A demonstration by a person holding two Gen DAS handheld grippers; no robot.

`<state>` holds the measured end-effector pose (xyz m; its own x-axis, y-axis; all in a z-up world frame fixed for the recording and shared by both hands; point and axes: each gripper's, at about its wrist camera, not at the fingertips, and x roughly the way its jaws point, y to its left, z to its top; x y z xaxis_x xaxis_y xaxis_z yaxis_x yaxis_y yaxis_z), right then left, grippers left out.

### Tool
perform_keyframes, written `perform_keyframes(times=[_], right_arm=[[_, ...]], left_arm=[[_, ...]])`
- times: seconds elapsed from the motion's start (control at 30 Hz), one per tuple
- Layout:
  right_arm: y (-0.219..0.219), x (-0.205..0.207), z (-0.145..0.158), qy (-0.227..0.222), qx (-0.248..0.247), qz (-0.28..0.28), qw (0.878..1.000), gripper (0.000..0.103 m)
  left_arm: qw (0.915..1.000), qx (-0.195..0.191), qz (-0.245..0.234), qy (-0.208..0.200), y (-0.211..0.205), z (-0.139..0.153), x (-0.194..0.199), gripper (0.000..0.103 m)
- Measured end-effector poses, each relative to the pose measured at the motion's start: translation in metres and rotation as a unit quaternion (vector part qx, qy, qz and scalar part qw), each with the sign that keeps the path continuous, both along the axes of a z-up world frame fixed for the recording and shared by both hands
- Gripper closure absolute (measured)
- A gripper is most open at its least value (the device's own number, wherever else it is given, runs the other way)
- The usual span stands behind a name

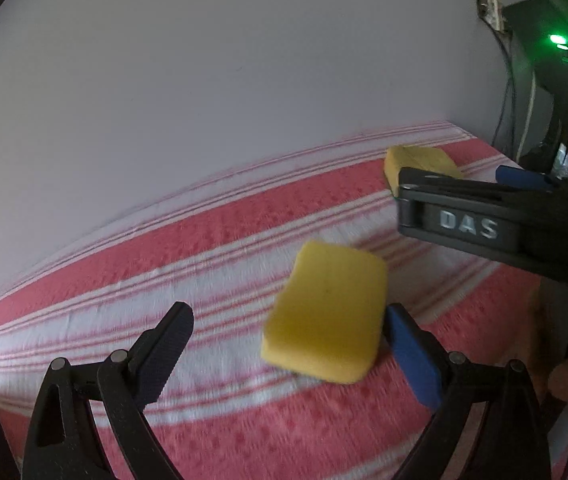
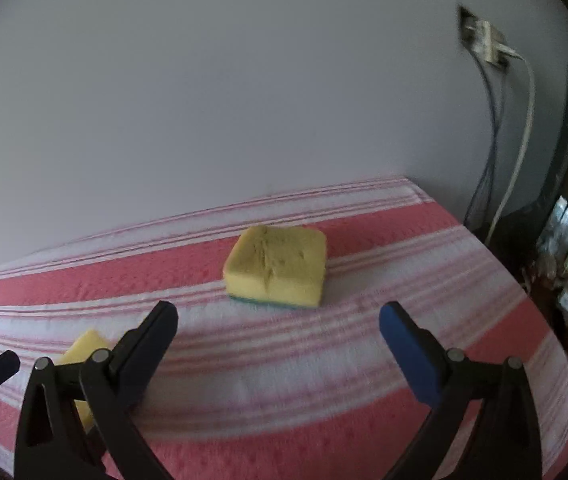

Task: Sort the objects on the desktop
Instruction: 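Grasp a yellow sponge with the right tool, then grasp the other yellow sponge with the left tool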

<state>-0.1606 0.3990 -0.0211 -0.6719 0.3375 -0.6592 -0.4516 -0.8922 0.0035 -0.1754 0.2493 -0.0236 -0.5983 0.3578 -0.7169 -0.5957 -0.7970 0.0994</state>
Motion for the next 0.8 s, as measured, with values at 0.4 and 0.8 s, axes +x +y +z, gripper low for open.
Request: perform_keyframes(times=[0.4,0.8], right_arm=[[0.031,-0.065,-0.027,-0.09,-0.051,-0.038,0.994,0.011],[0.016,-0.029,-0.012,-0.051,-0.051,-0.054,0.996,0.036]], left_arm=[[0.9973,-0.004,-0.001,-0.074,0.01,-0.013,-0.029,0.004],[0.998,0.014,0.022,-0.057,-0.015,-0.003,-0.015,0.048]])
